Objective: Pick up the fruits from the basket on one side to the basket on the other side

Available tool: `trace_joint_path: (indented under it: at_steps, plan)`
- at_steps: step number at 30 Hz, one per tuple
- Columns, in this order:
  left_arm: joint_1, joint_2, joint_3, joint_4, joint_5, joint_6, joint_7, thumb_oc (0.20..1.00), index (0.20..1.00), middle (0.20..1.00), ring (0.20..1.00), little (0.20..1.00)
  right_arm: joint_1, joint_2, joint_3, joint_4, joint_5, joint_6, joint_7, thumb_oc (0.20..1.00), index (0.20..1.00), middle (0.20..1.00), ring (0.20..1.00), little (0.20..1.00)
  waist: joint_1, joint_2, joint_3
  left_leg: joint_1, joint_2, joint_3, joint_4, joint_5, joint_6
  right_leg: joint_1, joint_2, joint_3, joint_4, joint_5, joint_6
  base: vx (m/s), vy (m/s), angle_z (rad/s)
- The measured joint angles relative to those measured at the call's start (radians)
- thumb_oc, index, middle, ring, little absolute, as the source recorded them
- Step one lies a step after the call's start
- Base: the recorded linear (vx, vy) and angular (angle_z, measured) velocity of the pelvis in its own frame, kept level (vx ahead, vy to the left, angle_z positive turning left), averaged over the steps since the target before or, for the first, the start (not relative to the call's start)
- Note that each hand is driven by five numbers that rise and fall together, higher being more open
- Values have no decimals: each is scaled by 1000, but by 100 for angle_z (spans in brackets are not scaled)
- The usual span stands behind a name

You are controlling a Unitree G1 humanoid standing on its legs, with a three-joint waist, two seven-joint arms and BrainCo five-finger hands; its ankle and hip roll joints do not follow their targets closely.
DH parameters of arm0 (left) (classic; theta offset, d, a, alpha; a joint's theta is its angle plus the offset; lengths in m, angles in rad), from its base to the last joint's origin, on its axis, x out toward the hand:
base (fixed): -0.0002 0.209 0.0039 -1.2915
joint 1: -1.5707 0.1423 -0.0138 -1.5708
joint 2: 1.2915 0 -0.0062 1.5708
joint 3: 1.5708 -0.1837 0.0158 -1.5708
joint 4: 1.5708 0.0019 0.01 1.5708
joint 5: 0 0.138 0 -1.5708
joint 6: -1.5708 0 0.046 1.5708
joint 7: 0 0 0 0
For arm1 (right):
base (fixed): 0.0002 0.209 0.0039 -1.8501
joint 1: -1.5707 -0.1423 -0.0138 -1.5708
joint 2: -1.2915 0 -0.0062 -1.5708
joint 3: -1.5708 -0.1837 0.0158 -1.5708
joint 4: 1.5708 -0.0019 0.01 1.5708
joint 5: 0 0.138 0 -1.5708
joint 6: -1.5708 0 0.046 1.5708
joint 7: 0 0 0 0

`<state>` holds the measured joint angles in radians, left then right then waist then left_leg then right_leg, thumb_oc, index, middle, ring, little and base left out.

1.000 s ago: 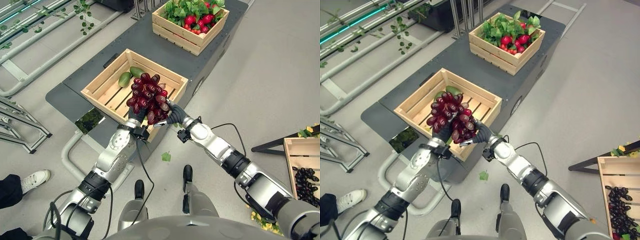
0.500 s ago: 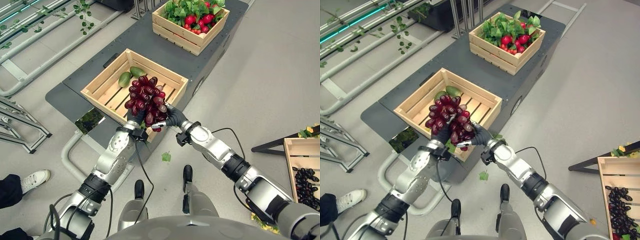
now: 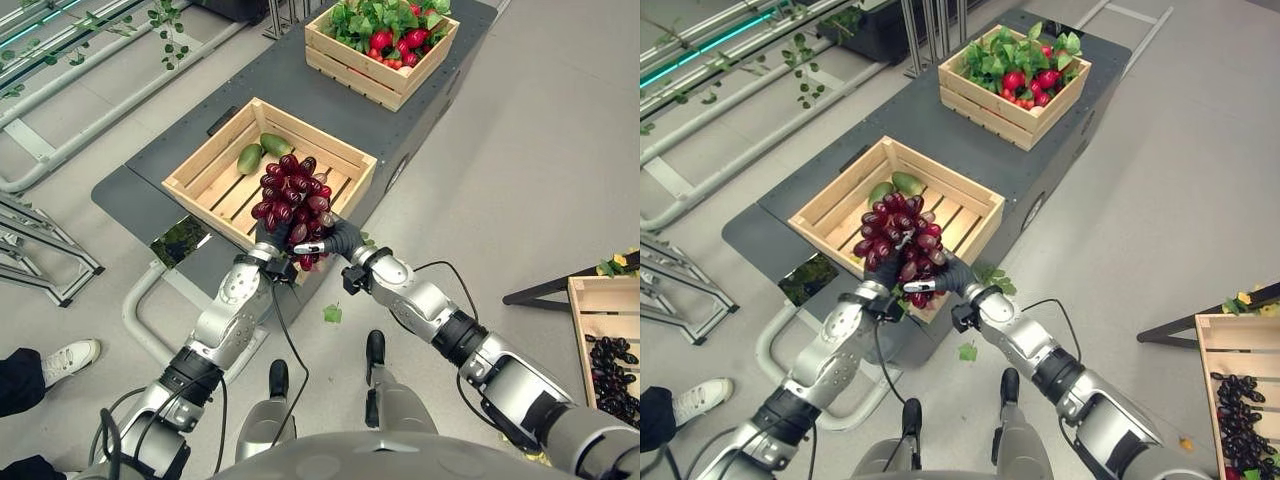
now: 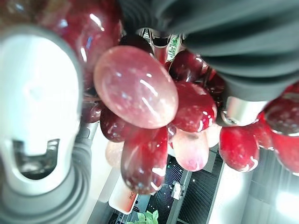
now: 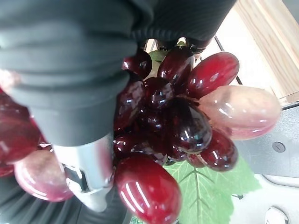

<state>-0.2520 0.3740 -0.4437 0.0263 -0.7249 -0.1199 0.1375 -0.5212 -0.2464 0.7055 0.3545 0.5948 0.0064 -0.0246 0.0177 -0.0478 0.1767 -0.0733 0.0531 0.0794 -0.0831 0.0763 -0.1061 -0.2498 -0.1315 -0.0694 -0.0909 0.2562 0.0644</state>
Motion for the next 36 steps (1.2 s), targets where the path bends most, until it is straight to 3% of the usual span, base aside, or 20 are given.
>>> trace_joint_path:
  at_steps: [4,5,6,22,23,24,25,26,36]
  plan:
    - [0,1,-6,3,0,0,1,200,200,200,200,200,0,0,1,0,-32,0,-7,1000,1000,1000,1000,1000,0,0,0,0,0,0,0,0,0,0,0,0,0,0,0,0,0,0]
    - [-1,1,-6,3,-1,0,1,200,200,200,200,200,0,0,1,0,-37,0,-7,429,429,429,429,429,-1,0,0,0,0,0,0,0,0,0,0,0,0,0,0,0,0,0]
    - [-3,1,-6,6,-1,0,4,200,200,200,200,200,0,0,1,0,-37,0,-7,200,200,200,200,200,-1,0,0,0,0,0,0,0,0,0,0,-1,0,0,0,0,0,0]
    - [-10,-3,-10,15,-6,0,17,200,200,200,200,200,0,-1,13,5,-56,0,-44,200,200,200,200,200,-1,-1,-2,-1,0,-1,1,0,0,0,0,-1,0,0,0,0,0,0]
    - [-10,-3,-10,15,-6,0,17,260,260,260,260,260,0,-1,13,5,-56,0,-44,200,200,200,200,200,-1,-2,-4,-1,0,-1,1,0,0,0,0,-1,0,0,0,0,0,0]
    - [-10,-4,-10,15,-6,0,17,539,539,539,539,539,0,-1,13,5,-57,0,-44,200,200,200,200,200,-1,-2,-8,-1,0,-1,1,0,0,0,0,-1,0,0,0,0,0,0]
    - [-10,-4,-10,15,-6,0,17,903,903,903,903,903,0,-1,13,5,-57,0,-44,200,200,200,200,200,-1,-2,-12,-1,0,-1,0,0,0,0,0,-2,0,0,0,0,0,0]
    - [-10,-4,-10,15,-6,0,17,1000,1000,1000,1000,1000,0,-1,13,5,-57,0,-45,200,200,200,200,200,-1,-2,-15,-1,0,-1,0,0,0,0,0,-2,0,0,0,0,0,0]
    - [-8,-5,-6,14,-6,-2,22,1000,1000,1000,1000,1000,0,-1,12,7,-65,0,-45,200,200,200,200,200,0,-4,-21,0,1,-2,2,0,0,2,0,-5,0,-1,0,0,0,0]
